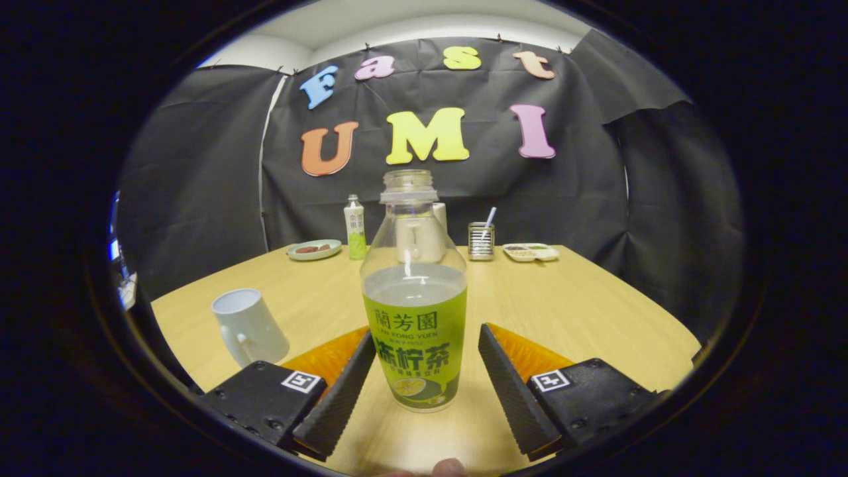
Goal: Take the bottle from table, then pour the juice into the cup, finally place the bottle on the coaster
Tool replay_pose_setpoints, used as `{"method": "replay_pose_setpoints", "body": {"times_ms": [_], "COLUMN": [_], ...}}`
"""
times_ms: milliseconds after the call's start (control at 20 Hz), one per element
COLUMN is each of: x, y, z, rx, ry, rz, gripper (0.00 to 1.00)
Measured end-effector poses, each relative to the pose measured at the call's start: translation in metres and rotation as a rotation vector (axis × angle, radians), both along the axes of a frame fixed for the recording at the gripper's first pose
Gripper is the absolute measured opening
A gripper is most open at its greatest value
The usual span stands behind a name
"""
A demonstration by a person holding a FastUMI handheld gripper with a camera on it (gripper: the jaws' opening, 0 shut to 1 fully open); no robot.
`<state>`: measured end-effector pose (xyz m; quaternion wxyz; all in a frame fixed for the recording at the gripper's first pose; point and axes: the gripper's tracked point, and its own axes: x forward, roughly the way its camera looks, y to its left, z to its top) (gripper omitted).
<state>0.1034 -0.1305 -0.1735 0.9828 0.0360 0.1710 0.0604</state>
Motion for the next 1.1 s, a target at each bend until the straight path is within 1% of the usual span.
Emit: {"method": "replay_pose_setpoints", "body": {"times_ms": [100, 250, 350, 500, 750, 850, 950, 1100], "x": [0.002, 0.005, 0.005, 0.006, 0.019, 0.026, 0.036, 0.044], "y": [0.003, 0.003, 0.002, -0.008, -0.002, 0.004, 0.007, 0.016], "z": [-0.003, -0.002, 0.000, 0.020, 0.066, 0.076, 0.085, 0.091], "rx": [0.000, -0.005, -0.023, -0.117, -0.349, -0.472, -0.624, -0.790], "ry": [0.015, 0.022, 0.031, -0.011, -0.129, -0.157, -0.190, -0.228], "rz": [0.011, 0.009, 0.007, -0.006, 0.015, 0.022, 0.025, 0.035], "gripper": [0.94, 0.83, 0.82, 0.78, 0.77, 0.77, 0.77, 0.77]}}
